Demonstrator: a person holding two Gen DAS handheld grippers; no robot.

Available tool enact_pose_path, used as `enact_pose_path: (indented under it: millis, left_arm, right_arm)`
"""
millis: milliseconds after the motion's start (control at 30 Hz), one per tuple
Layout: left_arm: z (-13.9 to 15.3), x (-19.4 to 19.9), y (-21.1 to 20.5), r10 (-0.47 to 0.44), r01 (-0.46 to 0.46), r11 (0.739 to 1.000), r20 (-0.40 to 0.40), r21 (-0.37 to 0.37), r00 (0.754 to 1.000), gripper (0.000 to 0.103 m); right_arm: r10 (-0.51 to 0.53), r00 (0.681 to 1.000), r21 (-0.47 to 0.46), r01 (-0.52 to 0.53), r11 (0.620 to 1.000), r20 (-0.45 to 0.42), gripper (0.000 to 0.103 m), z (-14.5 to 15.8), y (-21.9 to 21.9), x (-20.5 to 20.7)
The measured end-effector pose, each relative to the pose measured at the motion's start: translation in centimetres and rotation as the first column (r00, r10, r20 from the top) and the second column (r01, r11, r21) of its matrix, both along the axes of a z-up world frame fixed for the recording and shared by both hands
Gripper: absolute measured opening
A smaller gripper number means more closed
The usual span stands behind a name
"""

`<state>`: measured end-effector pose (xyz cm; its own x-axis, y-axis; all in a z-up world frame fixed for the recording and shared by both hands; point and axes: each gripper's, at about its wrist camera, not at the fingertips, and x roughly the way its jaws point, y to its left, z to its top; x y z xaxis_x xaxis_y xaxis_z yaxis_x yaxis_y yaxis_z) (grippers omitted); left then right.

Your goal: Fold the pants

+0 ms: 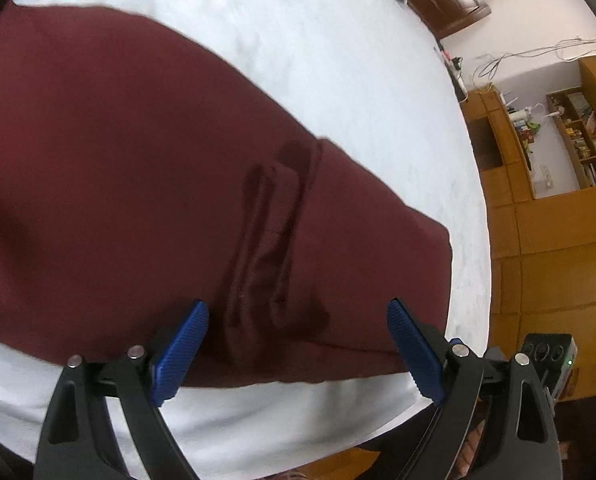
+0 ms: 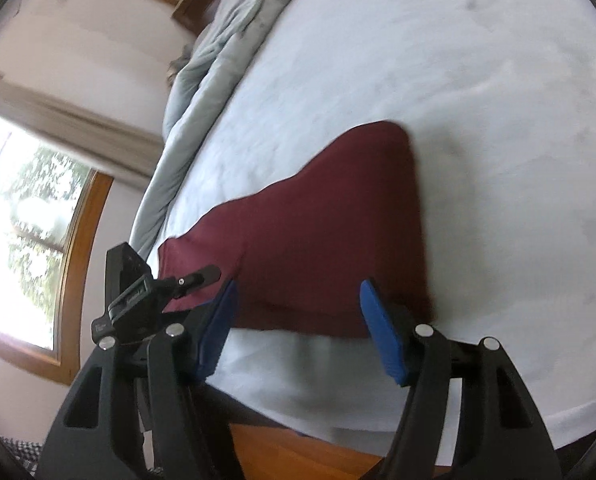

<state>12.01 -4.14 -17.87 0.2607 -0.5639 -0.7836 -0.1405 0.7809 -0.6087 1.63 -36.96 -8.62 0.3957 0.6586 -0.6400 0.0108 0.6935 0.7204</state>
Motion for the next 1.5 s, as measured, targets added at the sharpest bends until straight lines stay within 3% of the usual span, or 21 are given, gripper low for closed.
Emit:
enact_pose_path:
  millis: [167, 233, 267, 300, 433, 567, 667, 733, 800, 933, 1100, 1167, 1233, 1267, 1333, 1433, 1500]
  left_arm:
    - [-0.4, 0.6, -1.1, 0.005, -0.005, 1.0, -0.014, -0.005, 1.0, 0.09]
    - [-0.4, 0.6, -1.3, 0.003, -0.003, 1.0, -0.009, -0.002, 1.0, 0.076]
    - [-0.5, 0.6, -1.6, -0.008, 0.008, 1.0, -0.015, 0.015, 1.0, 0.052]
    - [-0.5, 0.7, -1.9, -0.019, 0.019, 0.999, -0.016, 0.035, 1.0, 0.044]
    - [0.0, 0.6, -2.8, -0.044, 0.043, 0.996, 0.014, 0.076, 0.999, 0.034]
    - [2.2, -0.1, -2.3, -0.035, 0.027, 0.997, 0.105, 0.076, 0.994, 0.023]
    - [3.1, -0.8, -0.4, -0.002, -0.013, 0.994, 0.144, 0.107, 0.99, 0.022]
    - [2.1, -0.8, 0.6, 0.005, -0.022, 0.989, 0.117, 0.144, 0.993, 0.022]
    - [0.6, -0.9, 1.2, 0.016, -0.024, 0.993, 0.072, 0.114, 0.997, 0.023]
    - [0.2, -0.9, 0.0, 0.01, -0.021, 0.991, 0.086, 0.133, 0.996, 0.024]
    - [-0.3, -0.8, 0.7, 0.022, -0.029, 0.995, 0.069, 0.1, 0.997, 0.028]
    - [-0.7, -0.7, 1.0, 0.03, -0.036, 0.995, 0.066, 0.093, 0.997, 0.03]
    - [-1.0, -1.0, 1.9, 0.036, -0.042, 0.995, 0.065, 0.093, 0.997, 0.031]
    - [-1.1, -1.0, 1.9, 0.042, -0.047, 0.995, 0.062, 0.088, 0.997, 0.031]
    - [-1.1, -0.9, 1.7, 0.048, -0.053, 0.996, 0.055, 0.078, 0.997, 0.032]
    - [-0.7, -0.8, 1.5, 0.031, -0.035, 0.997, 0.06, 0.064, 0.998, 0.034]
    - [0.0, -1.0, 0.5, 0.022, -0.028, 0.998, 0.097, 0.06, 0.995, 0.039]
  right_arm:
    - [-0.038, 0.999, 0.003, 0.038, 0.999, -0.019, 0.064, -1.5, -0.9, -0.6]
    - [-0.043, 0.999, -0.007, 0.043, 0.999, -0.018, 0.064, -1.8, -2.0, -1.4]
    - [-0.049, 0.999, -0.011, 0.048, 0.999, -0.017, 0.064, -2.0, -2.2, -1.5]
    - [-0.057, 0.998, -0.012, 0.057, 0.998, -0.017, 0.064, -2.2, -2.3, -1.6]
    - [-0.085, 0.996, 0.015, 0.086, 0.996, -0.035, 0.064, -2.8, -3.6, -1.6]
    - [-0.108, 0.994, 0.017, 0.108, 0.994, -0.035, 0.064, -2.8, -4.3, -1.8]
    - [-0.124, 0.992, 0.029, 0.125, 0.992, -0.033, 0.07, -2.6, -5.1, -1.8]
    - [-0.129, 0.991, 0.042, 0.131, 0.991, -0.041, 0.072, -2.9, -5.5, -1.6]
    - [-0.115, 0.991, 0.025, 0.117, 0.993, -0.063, 0.072, -3.4, -5.1, -1.0]
    - [-0.044, 0.993, 0.051, 0.05, 0.997, -0.107, 0.076, -4.6, -3.3, 0.5]
    - [0.015, 0.985, 0.094, 0.001, 0.996, -0.173, 0.077, -7.1, -1.6, 2.2]
    - [0.052, 0.981, 0.164, -0.021, 0.986, -0.184, 0.067, -8.2, -1.0, 2.6]
    - [0.07, 0.978, 0.249, -0.02, 0.968, -0.197, 0.036, -9.0, -0.3, 2.8]
    - [0.073, 0.981, 0.256, -0.025, 0.966, -0.181, 0.03, -8.8, -0.3, 2.9]
    - [0.084, 0.985, 0.278, -0.039, 0.96, -0.15, 0.025, -7.6, -0.5, 3.0]
    - [0.091, 0.994, 0.244, -0.076, 0.967, -0.052, 0.022, -3.2, -1.4, 2.9]
    - [0.075, 0.997, 0.229, -0.068, 0.971, -0.02, 0.021, -1.3, -2.3, 2.6]
